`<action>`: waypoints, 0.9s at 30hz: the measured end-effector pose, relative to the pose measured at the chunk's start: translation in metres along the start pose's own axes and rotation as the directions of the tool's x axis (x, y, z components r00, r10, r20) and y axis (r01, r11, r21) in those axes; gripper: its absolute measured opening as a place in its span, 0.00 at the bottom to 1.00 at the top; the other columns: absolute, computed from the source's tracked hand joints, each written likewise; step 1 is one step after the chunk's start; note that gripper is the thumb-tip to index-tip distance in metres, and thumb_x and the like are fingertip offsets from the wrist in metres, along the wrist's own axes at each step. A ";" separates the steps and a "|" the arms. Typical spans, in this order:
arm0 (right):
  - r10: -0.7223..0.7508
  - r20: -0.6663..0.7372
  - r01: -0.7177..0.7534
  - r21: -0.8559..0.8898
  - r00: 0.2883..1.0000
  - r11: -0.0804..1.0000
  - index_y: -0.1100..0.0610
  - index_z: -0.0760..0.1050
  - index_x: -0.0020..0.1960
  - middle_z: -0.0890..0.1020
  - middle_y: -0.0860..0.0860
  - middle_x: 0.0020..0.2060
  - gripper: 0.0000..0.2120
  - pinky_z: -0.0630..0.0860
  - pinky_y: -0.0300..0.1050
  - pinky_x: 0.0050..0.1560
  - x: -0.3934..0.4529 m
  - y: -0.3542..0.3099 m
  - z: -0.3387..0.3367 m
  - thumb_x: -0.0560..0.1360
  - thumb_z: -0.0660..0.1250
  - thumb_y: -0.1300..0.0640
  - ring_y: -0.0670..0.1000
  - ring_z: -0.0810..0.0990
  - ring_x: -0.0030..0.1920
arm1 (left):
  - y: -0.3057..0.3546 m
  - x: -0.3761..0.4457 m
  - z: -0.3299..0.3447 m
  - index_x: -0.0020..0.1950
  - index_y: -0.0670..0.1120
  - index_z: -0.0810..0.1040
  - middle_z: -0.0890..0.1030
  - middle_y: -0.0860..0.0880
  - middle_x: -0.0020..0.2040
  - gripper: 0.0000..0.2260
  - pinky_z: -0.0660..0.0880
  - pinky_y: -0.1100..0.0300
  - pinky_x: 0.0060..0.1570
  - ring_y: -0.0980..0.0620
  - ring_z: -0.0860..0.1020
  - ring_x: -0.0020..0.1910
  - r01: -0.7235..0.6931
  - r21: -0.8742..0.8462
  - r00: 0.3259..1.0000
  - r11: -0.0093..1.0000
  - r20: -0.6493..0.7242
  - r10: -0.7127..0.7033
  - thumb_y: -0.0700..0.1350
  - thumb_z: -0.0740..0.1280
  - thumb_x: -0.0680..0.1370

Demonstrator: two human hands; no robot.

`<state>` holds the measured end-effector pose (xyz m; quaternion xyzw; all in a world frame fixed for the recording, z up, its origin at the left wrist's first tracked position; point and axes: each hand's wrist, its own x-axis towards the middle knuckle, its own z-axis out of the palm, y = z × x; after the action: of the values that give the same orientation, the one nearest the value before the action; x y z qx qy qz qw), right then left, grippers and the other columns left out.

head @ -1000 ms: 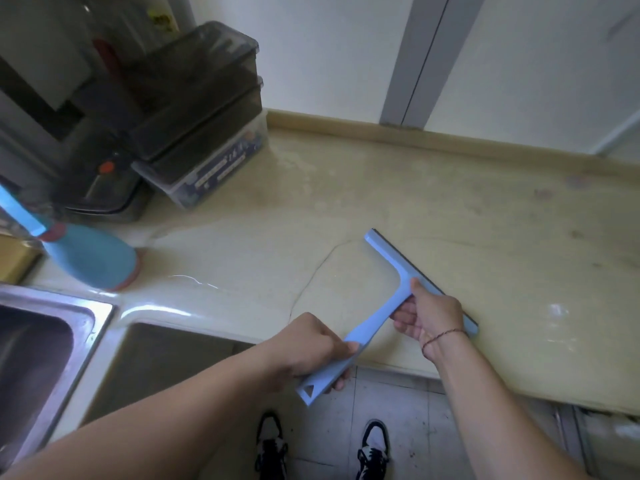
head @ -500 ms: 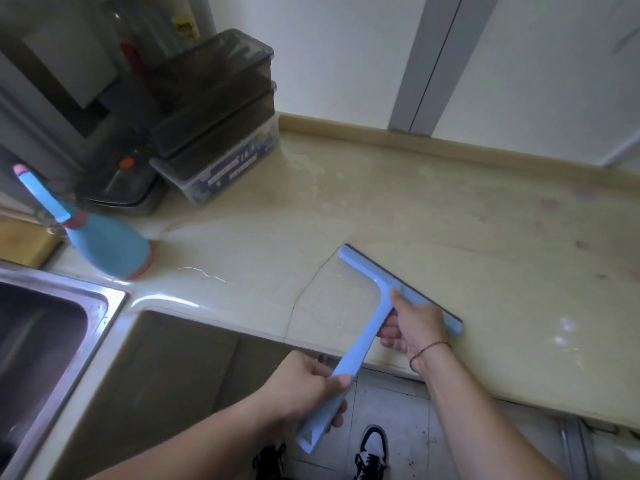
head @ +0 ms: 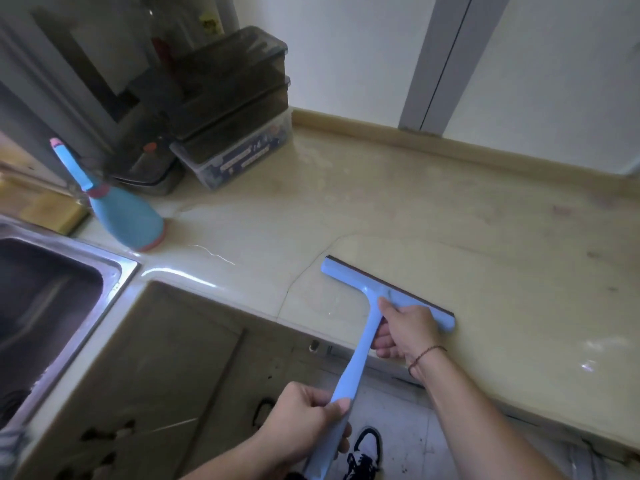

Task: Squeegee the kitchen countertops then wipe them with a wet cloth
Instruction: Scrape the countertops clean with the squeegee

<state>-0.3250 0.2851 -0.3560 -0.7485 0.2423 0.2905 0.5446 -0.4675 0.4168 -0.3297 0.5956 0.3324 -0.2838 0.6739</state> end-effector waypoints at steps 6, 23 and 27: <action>-0.022 0.045 0.025 -0.059 0.999 0.998 0.66 0.77 0.39 0.80 0.59 0.27 0.19 0.78 0.45 0.26 -0.002 0.011 -0.010 0.78 0.66 0.51 0.55 0.79 0.23 | -0.015 -0.013 0.022 0.36 0.36 0.83 0.82 0.34 0.37 0.16 0.79 0.50 0.40 0.43 0.80 0.35 -0.003 0.003 1.000 1.000 -0.029 0.003 0.50 0.72 0.70; -0.143 0.111 0.160 -0.165 0.984 0.973 0.65 0.78 0.38 0.80 0.56 0.24 0.20 0.76 0.42 0.24 -0.007 -0.032 -0.013 0.80 0.64 0.51 0.53 0.80 0.23 | -0.002 -0.013 0.029 0.42 0.33 0.81 0.80 0.41 0.32 0.11 0.74 0.63 0.30 0.51 0.79 0.27 -0.110 -0.131 0.994 0.985 -0.010 0.109 0.40 0.67 0.79; -0.180 0.166 0.207 -0.169 0.970 0.964 0.64 0.77 0.39 0.80 0.56 0.24 0.19 0.77 0.41 0.24 0.015 -0.080 0.023 0.80 0.62 0.50 0.52 0.81 0.24 | 0.034 0.005 -0.008 0.40 0.36 0.81 0.80 0.39 0.33 0.12 0.74 0.61 0.32 0.47 0.77 0.29 -0.175 -0.152 0.984 0.973 -0.065 0.166 0.43 0.66 0.79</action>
<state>-0.2634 0.3297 -0.3180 -0.7921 0.0983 0.3122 0.5153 -0.4390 0.4291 -0.3132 0.5741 0.3186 -0.1825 0.7318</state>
